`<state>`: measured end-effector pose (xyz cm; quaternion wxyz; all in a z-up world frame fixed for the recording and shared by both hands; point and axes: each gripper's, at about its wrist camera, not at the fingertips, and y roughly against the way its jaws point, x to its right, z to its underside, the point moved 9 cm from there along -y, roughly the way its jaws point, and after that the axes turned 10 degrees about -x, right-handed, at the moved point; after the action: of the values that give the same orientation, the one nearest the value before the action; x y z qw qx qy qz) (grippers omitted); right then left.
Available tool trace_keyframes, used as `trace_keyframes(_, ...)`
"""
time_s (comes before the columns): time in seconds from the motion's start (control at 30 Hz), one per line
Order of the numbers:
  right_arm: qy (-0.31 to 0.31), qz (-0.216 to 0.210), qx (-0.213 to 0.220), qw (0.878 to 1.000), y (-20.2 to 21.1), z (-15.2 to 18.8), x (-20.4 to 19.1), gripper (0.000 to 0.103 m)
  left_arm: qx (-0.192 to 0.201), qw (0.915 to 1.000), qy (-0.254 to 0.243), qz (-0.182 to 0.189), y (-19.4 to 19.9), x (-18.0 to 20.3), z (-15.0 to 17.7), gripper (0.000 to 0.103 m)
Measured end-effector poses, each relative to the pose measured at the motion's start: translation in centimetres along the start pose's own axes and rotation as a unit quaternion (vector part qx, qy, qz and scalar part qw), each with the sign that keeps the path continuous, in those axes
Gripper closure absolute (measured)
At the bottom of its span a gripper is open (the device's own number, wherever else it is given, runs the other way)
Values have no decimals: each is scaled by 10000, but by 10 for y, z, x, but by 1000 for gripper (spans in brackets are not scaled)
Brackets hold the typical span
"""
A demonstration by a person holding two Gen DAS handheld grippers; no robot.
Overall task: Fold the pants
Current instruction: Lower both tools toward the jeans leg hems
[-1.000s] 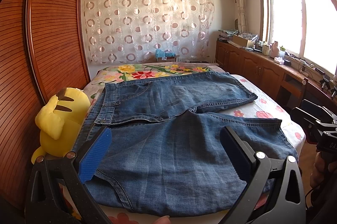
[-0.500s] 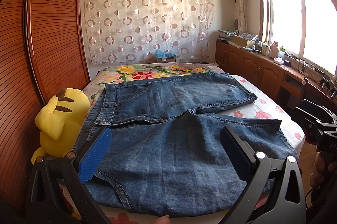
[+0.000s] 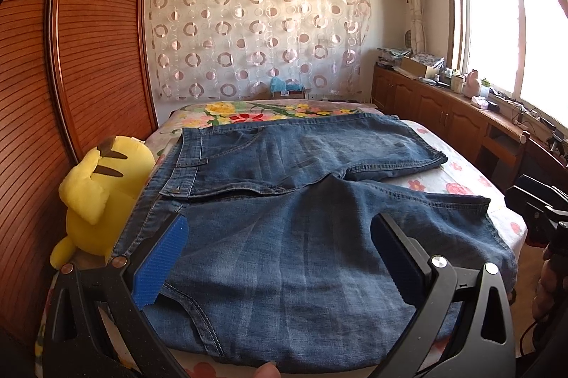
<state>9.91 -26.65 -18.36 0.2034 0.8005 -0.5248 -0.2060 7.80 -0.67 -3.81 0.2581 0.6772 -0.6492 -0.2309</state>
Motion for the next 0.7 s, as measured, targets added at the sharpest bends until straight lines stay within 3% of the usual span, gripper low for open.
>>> trace_keyframes(0.7, 93, 367, -848, 9957, -42, 23, 12, 0, -484, 9984, 220, -198, -44, -56, 37, 0)
